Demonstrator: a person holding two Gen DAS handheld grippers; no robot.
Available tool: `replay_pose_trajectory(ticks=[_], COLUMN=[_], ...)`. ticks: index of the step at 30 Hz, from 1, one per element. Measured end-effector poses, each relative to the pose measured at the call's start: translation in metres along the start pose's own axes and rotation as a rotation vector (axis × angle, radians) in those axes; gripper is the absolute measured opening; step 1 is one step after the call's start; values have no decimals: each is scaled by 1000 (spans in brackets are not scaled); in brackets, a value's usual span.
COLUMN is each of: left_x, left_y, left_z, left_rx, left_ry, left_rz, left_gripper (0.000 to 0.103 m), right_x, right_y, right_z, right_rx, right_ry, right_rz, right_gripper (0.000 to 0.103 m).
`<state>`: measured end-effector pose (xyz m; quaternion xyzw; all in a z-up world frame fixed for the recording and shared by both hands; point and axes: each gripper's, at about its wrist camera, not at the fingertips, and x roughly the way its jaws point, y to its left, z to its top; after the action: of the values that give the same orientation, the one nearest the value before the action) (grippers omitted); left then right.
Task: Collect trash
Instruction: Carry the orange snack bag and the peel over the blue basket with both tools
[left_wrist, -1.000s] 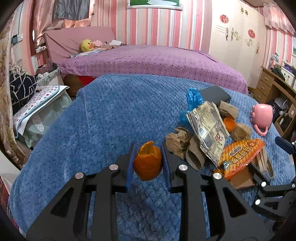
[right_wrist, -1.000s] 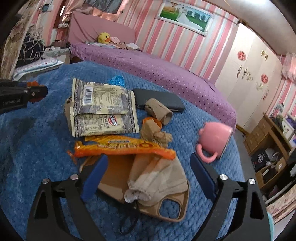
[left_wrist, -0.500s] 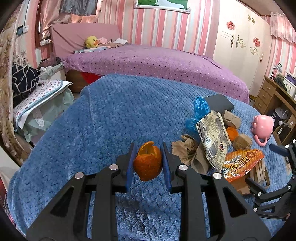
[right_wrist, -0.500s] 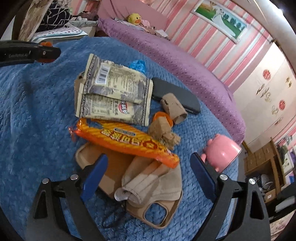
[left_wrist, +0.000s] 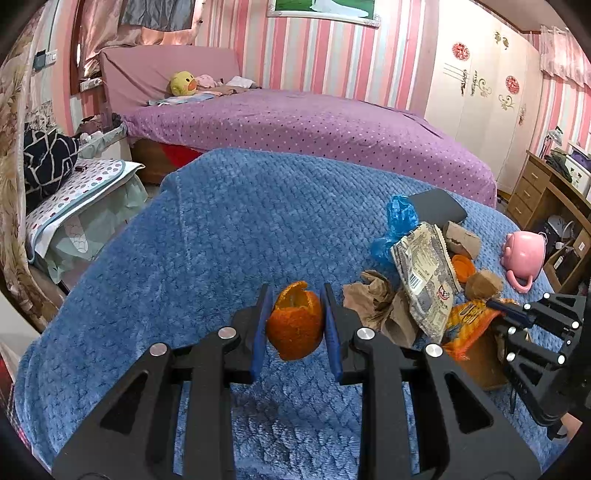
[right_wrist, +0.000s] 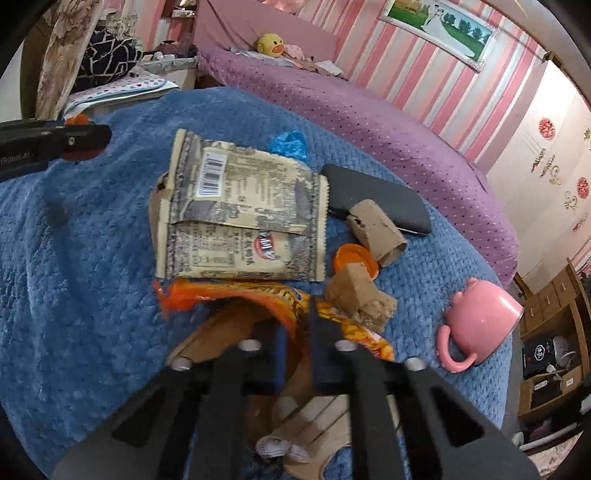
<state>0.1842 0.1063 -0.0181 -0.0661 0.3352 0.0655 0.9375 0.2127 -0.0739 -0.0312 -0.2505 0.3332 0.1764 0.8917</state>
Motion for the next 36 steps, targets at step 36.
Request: replay_pose_trajectory(ticks=[36], left_x=[-38], left_y=[-209], left_z=[-54], left_rx=[259], left_ry=[2], left_rz=[-304], left_gripper=[26], right_x=[-161], right_y=[-198], right_z=[-215], right_rx=[547], right_ry=[-76], right_rz=[-320], right_gripper=[2])
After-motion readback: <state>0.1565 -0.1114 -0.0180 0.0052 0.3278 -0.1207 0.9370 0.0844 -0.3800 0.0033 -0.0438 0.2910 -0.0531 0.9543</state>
